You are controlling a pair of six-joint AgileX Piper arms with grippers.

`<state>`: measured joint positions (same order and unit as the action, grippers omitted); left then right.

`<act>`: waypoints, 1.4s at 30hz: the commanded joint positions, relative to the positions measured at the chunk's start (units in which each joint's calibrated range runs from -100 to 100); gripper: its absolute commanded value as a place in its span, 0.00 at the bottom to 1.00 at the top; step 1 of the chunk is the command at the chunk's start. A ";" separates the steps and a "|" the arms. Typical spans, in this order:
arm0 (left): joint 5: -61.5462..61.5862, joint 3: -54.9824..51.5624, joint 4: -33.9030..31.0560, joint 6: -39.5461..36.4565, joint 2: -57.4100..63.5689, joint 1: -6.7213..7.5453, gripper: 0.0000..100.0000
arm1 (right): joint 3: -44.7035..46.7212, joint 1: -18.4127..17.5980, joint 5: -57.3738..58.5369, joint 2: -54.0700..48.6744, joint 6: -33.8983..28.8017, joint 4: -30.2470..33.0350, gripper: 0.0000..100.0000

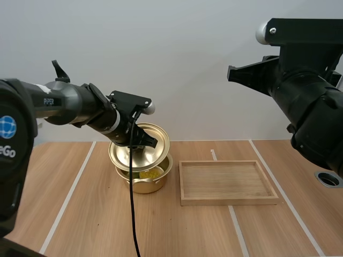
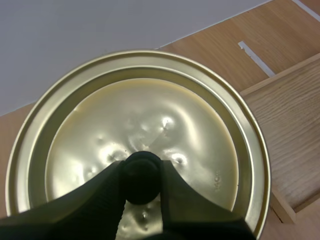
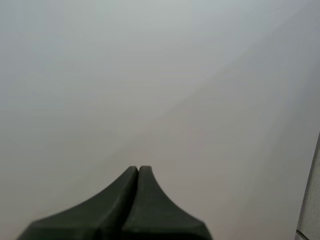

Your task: Open the pot, put the pineapple inside, and close it

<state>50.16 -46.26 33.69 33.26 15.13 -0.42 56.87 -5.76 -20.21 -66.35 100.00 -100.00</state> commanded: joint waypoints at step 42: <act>2.20 -0.47 7.81 10.07 -9.37 0.00 0.00 | 0.13 0.26 0.59 -0.75 0.00 0.00 0.00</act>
<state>51.95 -46.26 40.76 43.18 6.30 -0.42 56.87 -5.76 -20.21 -66.35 100.00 -100.00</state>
